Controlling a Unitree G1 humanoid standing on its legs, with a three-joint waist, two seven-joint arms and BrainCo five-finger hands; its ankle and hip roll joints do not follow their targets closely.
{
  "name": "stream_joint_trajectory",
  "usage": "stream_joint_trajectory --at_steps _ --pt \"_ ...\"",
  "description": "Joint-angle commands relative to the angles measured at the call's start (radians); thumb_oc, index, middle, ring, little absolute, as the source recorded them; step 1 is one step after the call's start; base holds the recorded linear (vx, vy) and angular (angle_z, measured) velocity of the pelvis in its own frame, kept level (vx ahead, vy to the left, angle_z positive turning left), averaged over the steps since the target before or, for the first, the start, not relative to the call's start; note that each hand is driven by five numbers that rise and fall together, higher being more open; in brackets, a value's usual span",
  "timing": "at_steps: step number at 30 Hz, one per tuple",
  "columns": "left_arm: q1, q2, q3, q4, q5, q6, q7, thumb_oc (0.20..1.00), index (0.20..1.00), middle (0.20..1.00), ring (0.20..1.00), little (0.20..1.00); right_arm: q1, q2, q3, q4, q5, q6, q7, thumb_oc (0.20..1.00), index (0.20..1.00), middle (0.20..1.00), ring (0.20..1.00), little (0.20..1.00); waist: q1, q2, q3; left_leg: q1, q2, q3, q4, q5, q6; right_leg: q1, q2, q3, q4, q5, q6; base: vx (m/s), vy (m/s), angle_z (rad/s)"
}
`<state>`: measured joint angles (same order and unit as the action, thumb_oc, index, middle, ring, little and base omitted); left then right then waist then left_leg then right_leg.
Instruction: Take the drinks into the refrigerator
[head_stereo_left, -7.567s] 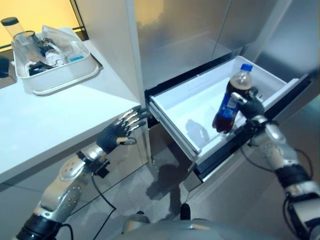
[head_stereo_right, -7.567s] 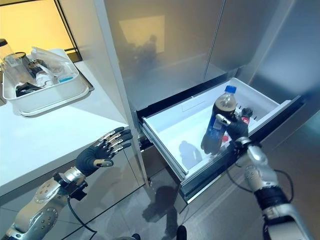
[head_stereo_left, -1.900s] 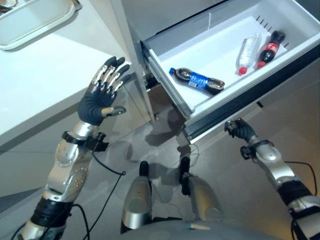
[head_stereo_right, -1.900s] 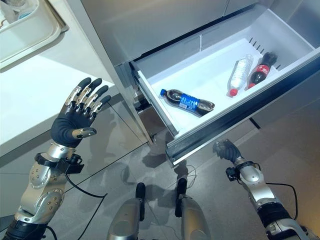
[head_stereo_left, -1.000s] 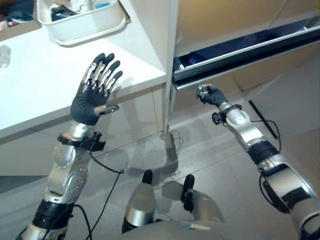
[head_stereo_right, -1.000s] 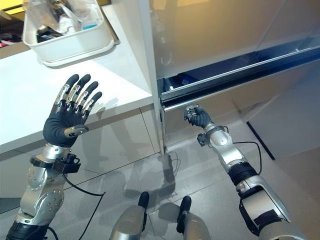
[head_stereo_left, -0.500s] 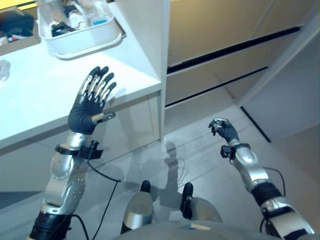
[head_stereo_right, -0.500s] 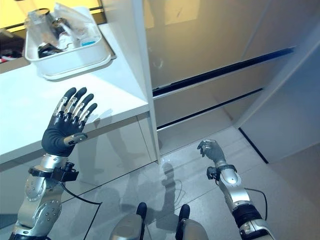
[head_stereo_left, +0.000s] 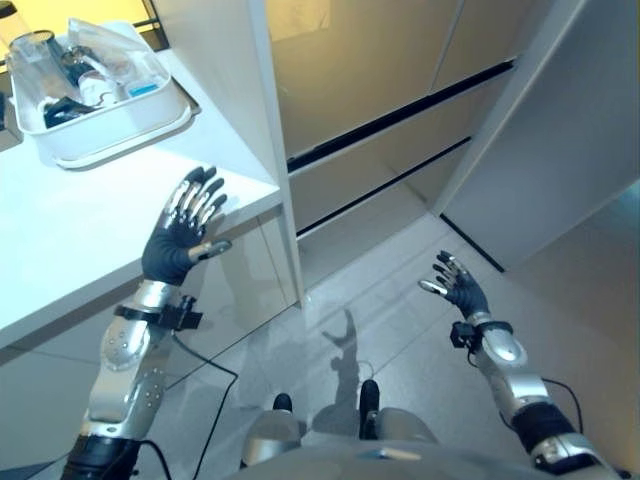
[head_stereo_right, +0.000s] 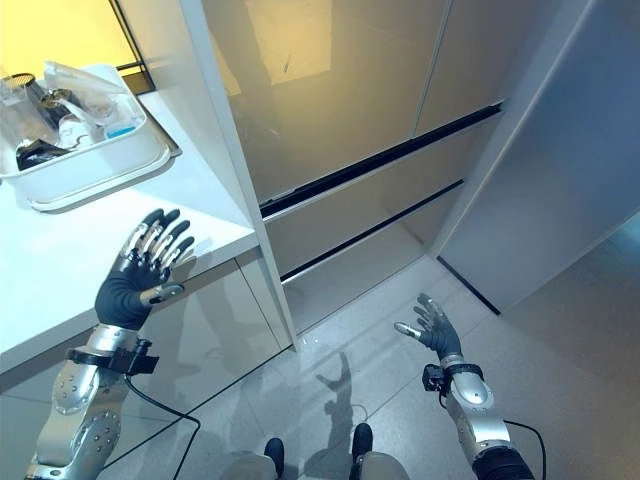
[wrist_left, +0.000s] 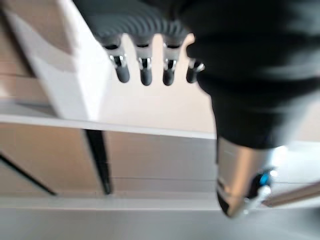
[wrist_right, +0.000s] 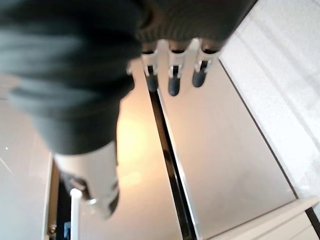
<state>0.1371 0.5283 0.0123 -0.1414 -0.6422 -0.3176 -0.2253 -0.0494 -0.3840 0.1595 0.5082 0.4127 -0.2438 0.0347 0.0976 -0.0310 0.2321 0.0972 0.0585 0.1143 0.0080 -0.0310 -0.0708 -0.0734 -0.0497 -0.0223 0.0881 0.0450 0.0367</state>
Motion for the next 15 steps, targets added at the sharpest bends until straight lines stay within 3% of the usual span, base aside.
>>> stream_joint_trajectory --at_steps 1,9,15 --pt "-0.003 0.03 -0.055 -0.025 -0.018 -0.054 -0.09 1.0 1.0 1.0 1.0 1.0 -0.028 -0.009 -0.028 -0.071 -0.005 -0.084 0.012 1.0 1.0 1.0 1.0 1.0 0.014 -0.01 -0.019 -0.035 -0.042 -0.03 0.028 -0.062 0.069 -0.012 -0.051 -0.013 0.064 -0.029 0.096 0.03 0.019 -0.17" --pt "-0.015 0.085 -0.178 0.106 -0.054 0.011 -0.194 1.0 1.0 1.0 1.0 1.0 -0.027 -0.003 -0.013 -0.064 -0.002 -0.088 0.027 1.0 1.0 1.0 1.0 1.0 -0.006 -0.009 -0.039 -0.009 -0.036 -0.017 -0.003 -0.055 0.065 0.0 -0.044 -0.004 0.047 -0.021 0.101 0.02 0.014 -0.06" --pt "-0.037 0.114 -0.283 0.268 -0.001 0.05 -0.237 1.0 1.0 1.0 1.0 1.0 -0.033 -0.006 0.008 -0.066 -0.008 -0.081 0.041 1.0 1.0 1.0 1.0 1.0 -0.021 -0.006 -0.046 0.009 -0.035 -0.004 -0.015 -0.056 0.066 0.007 -0.041 0.004 0.043 -0.019 0.104 0.01 0.016 -0.1"
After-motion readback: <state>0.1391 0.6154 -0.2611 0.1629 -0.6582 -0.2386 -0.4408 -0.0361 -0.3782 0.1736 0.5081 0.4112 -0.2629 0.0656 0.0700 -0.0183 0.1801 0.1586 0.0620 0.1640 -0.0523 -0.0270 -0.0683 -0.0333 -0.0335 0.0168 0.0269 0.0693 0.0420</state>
